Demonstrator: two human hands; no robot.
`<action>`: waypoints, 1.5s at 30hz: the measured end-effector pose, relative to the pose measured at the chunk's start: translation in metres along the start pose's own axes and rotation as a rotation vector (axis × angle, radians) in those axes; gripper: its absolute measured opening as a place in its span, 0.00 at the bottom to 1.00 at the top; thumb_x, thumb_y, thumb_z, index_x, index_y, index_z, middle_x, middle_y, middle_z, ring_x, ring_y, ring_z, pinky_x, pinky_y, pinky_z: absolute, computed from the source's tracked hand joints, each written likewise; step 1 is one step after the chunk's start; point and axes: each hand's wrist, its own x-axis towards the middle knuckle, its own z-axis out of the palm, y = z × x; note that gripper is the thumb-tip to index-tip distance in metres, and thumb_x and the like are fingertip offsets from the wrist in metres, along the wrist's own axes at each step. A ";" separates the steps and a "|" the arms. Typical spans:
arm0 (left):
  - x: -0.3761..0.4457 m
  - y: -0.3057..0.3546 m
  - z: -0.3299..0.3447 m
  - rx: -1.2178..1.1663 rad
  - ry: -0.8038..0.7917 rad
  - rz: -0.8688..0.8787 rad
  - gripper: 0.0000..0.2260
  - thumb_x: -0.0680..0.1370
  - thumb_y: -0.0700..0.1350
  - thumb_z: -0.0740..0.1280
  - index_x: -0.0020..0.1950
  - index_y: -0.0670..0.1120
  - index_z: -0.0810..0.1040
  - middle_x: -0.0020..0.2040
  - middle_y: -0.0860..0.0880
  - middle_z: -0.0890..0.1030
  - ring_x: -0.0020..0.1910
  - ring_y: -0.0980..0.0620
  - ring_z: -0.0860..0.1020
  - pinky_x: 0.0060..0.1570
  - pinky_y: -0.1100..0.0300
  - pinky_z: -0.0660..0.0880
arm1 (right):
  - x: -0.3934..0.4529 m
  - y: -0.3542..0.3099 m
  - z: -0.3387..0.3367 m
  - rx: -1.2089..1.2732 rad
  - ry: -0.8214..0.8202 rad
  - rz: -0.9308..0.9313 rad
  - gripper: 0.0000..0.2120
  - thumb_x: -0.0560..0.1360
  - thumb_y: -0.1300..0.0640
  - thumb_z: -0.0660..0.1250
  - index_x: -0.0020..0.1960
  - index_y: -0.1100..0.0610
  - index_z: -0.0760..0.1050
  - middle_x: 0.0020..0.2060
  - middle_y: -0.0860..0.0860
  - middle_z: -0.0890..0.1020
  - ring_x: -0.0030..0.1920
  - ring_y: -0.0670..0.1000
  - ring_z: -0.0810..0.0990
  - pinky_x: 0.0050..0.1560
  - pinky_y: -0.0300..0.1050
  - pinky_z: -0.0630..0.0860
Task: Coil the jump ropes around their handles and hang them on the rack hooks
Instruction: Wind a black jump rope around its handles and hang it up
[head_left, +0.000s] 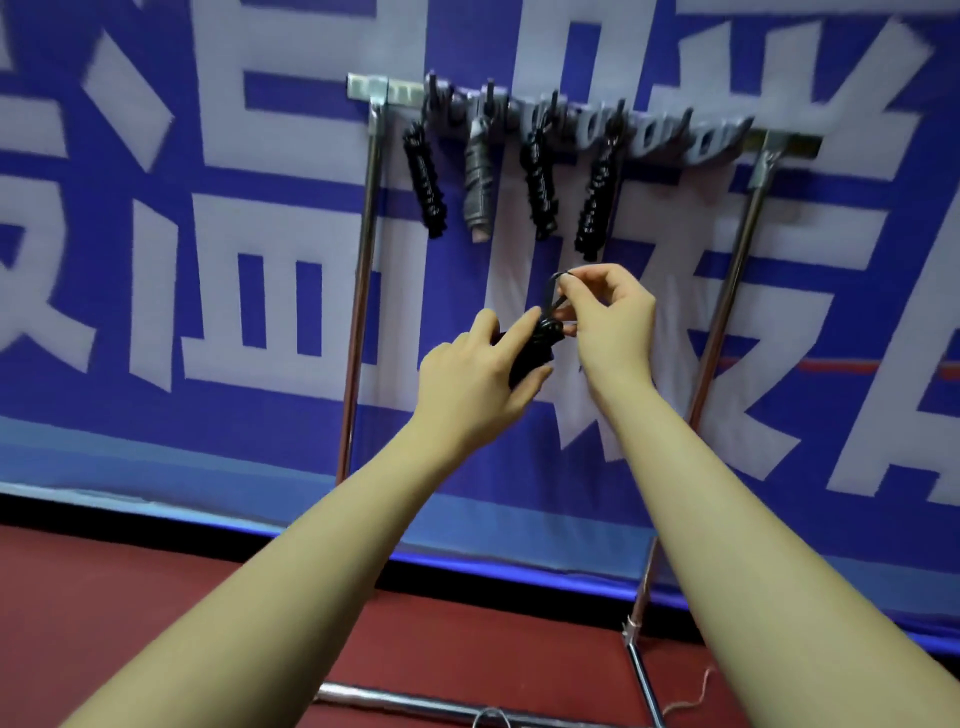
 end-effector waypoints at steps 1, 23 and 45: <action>0.013 -0.002 -0.003 -0.003 0.011 0.004 0.25 0.73 0.59 0.60 0.63 0.47 0.79 0.40 0.46 0.75 0.24 0.50 0.66 0.25 0.64 0.60 | 0.010 -0.006 0.003 -0.005 0.014 -0.008 0.03 0.76 0.62 0.67 0.45 0.56 0.78 0.37 0.50 0.81 0.35 0.45 0.80 0.38 0.41 0.79; 0.250 0.025 0.125 -0.107 0.044 -0.005 0.27 0.80 0.57 0.62 0.75 0.45 0.65 0.60 0.42 0.76 0.54 0.40 0.78 0.47 0.51 0.72 | 0.268 0.012 -0.034 -0.050 0.426 -0.174 0.04 0.76 0.62 0.67 0.47 0.55 0.79 0.44 0.51 0.82 0.47 0.51 0.82 0.48 0.43 0.80; 0.240 0.018 0.181 0.132 0.098 0.186 0.21 0.68 0.55 0.73 0.54 0.42 0.81 0.38 0.49 0.82 0.38 0.46 0.79 0.37 0.57 0.72 | 0.286 0.040 -0.049 -0.374 0.207 -0.279 0.15 0.78 0.52 0.66 0.60 0.58 0.80 0.46 0.48 0.78 0.48 0.46 0.76 0.48 0.37 0.69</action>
